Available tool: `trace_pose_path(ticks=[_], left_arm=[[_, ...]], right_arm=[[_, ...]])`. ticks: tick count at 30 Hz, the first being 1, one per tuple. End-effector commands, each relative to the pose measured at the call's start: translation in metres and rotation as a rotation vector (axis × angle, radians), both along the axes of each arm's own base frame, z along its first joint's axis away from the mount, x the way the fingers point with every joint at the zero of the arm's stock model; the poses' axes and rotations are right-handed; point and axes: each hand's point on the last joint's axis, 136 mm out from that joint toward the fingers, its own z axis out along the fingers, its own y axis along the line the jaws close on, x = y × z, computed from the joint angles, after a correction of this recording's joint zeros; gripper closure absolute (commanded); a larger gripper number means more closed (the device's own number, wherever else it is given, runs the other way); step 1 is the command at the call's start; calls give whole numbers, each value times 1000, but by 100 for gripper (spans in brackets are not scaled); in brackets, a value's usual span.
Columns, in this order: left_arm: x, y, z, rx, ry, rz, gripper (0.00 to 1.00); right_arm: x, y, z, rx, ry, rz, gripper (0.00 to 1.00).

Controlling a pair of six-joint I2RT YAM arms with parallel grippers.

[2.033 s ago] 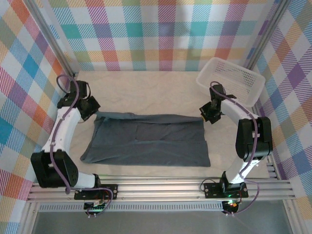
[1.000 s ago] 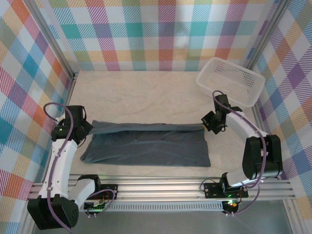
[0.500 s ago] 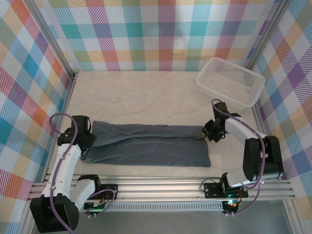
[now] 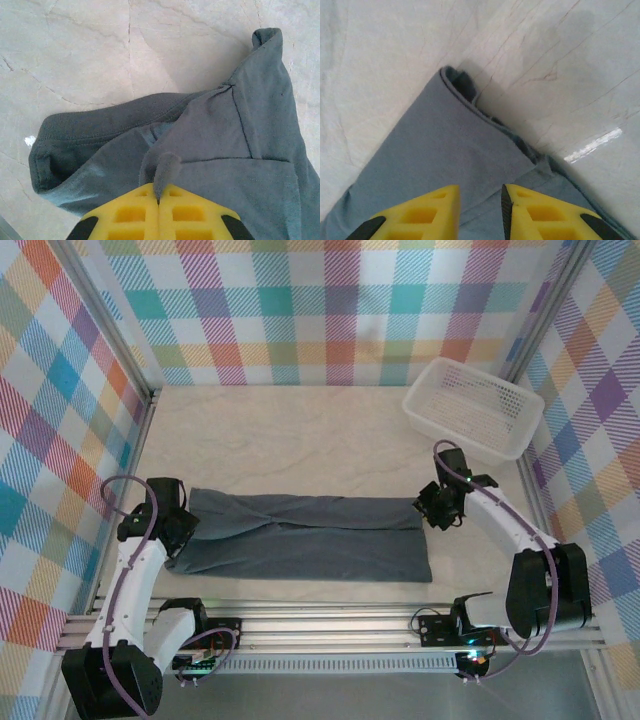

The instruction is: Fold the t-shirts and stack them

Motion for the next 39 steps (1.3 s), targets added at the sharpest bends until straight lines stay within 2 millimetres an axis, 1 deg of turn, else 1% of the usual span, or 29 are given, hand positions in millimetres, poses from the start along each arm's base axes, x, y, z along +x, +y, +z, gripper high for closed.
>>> trace_pose_path(ticks=[1, 4, 7, 10, 12, 13, 16, 18, 20, 22, 25, 27, 30, 33, 36, 39], left_arm=[[-1, 0, -1, -14, -9, 11, 100], [0, -1, 0, -20, -19, 7, 100], [2, -2, 2, -21, -28, 0, 100], [2, -2, 1, -24, -22, -1, 100], [1, -3, 1, -27, -19, -2, 100], [1, -4, 1, -31, -20, -4, 100], [1, -7, 4, -46, -30, -21, 100], [0, -12, 4, -69, -28, -42, 100], [-2, -18, 0, -98, -12, -62, 100], [-9, -21, -5, -114, 24, -68, 100], [-30, -13, -10, -72, 98, -24, 100], [-38, -6, -10, -41, 114, 6, 100], [-39, -6, -6, -50, 77, 33, 100], [-33, -17, -3, -116, 13, 30, 100], [-39, -22, -3, -150, 10, 53, 100], [-41, -24, 4, -154, -11, 43, 100]], right_arm=[[-2, 4, -6, 17, 6, -18, 71], [5, 16, -5, 14, -12, 32, 77], [13, 33, -6, 19, -12, 76, 77], [19, 41, -15, 17, 5, 84, 77], [22, 40, -29, 9, 40, 72, 76], [21, 35, -38, -5, 75, 66, 77], [12, 14, -58, -37, 191, 9, 78], [9, 5, -63, -33, 205, -24, 78], [14, 8, -62, -13, 174, -4, 77], [19, 12, -58, -2, 162, 22, 77], [22, 12, -51, -13, 151, 31, 76], [22, 10, -48, -21, 145, 30, 76], [20, 9, -50, -29, 161, 31, 76], [21, 8, -51, -37, 165, 34, 76], [23, 8, -51, -41, 160, 34, 76], [26, 8, -50, -46, 161, 39, 76]])
